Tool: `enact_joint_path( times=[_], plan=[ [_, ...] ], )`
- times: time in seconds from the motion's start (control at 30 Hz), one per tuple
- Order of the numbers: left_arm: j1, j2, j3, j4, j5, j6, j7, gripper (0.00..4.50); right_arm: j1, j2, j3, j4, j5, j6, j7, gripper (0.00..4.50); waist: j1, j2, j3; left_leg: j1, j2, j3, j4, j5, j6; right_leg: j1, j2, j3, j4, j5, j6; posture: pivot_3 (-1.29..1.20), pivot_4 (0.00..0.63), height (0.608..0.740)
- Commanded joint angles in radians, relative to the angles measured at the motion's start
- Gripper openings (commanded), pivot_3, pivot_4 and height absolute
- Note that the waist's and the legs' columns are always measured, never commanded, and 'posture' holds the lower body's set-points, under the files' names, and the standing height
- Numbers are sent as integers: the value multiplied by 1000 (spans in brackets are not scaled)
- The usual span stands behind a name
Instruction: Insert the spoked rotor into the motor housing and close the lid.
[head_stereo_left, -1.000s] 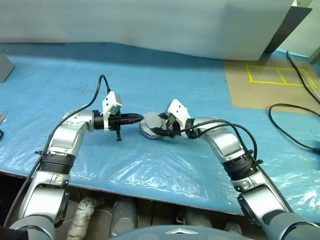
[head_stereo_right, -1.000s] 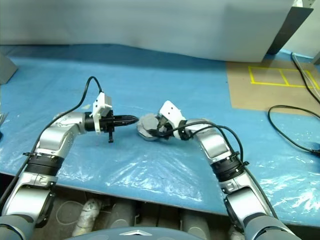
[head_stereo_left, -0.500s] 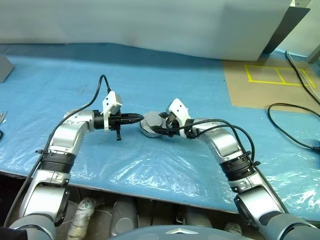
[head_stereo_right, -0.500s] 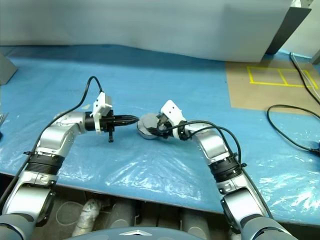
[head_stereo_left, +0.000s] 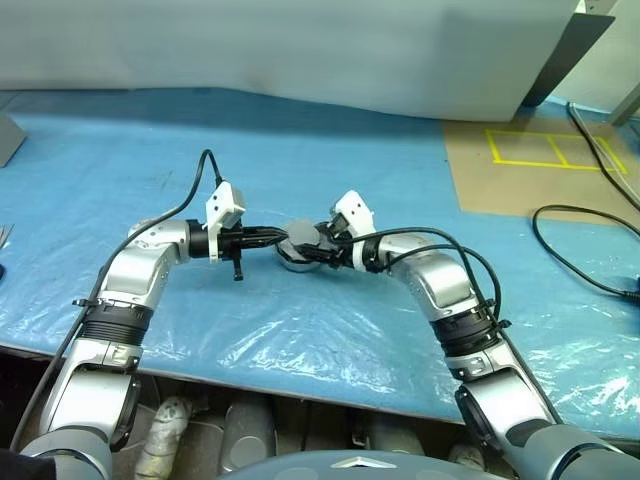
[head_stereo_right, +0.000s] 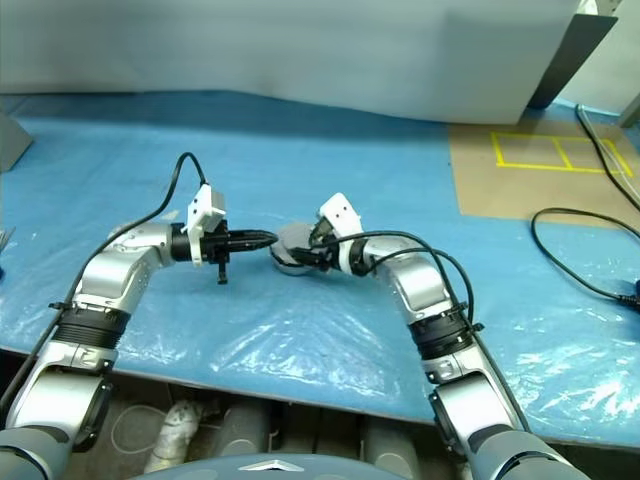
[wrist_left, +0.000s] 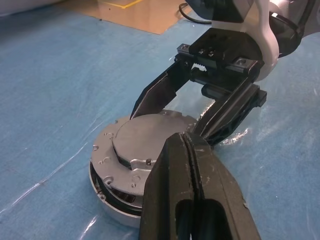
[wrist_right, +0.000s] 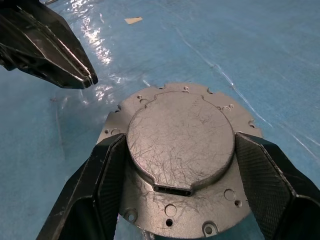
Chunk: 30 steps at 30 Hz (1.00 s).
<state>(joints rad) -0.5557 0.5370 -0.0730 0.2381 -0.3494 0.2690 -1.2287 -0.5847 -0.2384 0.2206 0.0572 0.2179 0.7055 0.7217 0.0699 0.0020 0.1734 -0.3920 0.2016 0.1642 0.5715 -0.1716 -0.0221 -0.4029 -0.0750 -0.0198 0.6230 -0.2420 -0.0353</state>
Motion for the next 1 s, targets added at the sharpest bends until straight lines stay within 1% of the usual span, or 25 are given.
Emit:
enact_joint_path(
  times=[0.03, 0.23, 0.33, 0.47, 0.6, 0.7, 0.9, 1.0],
  plan=[
    [-23, -4, 3, -5, -1, -21, -7, 0, -31, -18, -13, -72, 41, 5, 40, 2982, 0, 0, 0, -1, 0, 0, 0, 0, 0, -1, 0, 0, 0, 0, 0, 0, 150, 740],
    [-29, -10, 1, 10, 4, -31, -9, 0, -44, 22, 25, 7, -32, -21, -46, 2982, -1, 0, 0, -4, 0, 0, -1, 0, 0, -4, 0, -1, 0, 0, 0, 0, 150, 740],
    [-29, -10, 2, 12, 3, -32, -9, 0, -42, 47, 26, 14, -33, -7, -65, 2982, -1, 0, 0, -4, 0, 0, -1, 0, 0, -4, 0, -1, 0, 0, 0, 0, 150, 740],
    [-26, -11, 1, 12, 6, -35, -8, 0, -42, 56, 36, 17, -40, 16, -79, 2982, -1, 0, 0, -3, 0, 0, -1, 0, 0, -3, 0, -1, 0, 0, 0, 0, 150, 740],
    [-27, -12, 0, 12, 8, -36, -7, 0, -34, 34, 55, 26, -66, -14, -73, 2982, -1, 0, 0, -3, 0, 0, -1, 0, 0, -3, 0, -1, 1, 0, 0, 0, 150, 740],
    [-27, -13, 0, 10, 8, -36, -9, 0, -31, 16, 40, 26, -60, -22, -61, 2982, 0, 0, 0, -3, 0, 0, -1, 0, 0, -3, 0, -1, 1, 0, 0, 0, 150, 740],
    [-28, -15, 0, 10, 10, -35, -12, 0, -67, 18, -32, -56, 31, -5, -15, 2982, 1, 0, 0, -4, 0, 0, -1, 0, 0, -3, 0, -1, 0, 0, 0, 0, 150, 740],
    [-32, -18, -1, 12, 10, -34, -13, 0, -78, 24, -50, -64, 57, 3, -7, 2982, 1, 0, 0, -4, 0, 0, -1, 0, 0, -4, 0, -1, 0, 0, 0, 0, 150, 740]
  ],
)
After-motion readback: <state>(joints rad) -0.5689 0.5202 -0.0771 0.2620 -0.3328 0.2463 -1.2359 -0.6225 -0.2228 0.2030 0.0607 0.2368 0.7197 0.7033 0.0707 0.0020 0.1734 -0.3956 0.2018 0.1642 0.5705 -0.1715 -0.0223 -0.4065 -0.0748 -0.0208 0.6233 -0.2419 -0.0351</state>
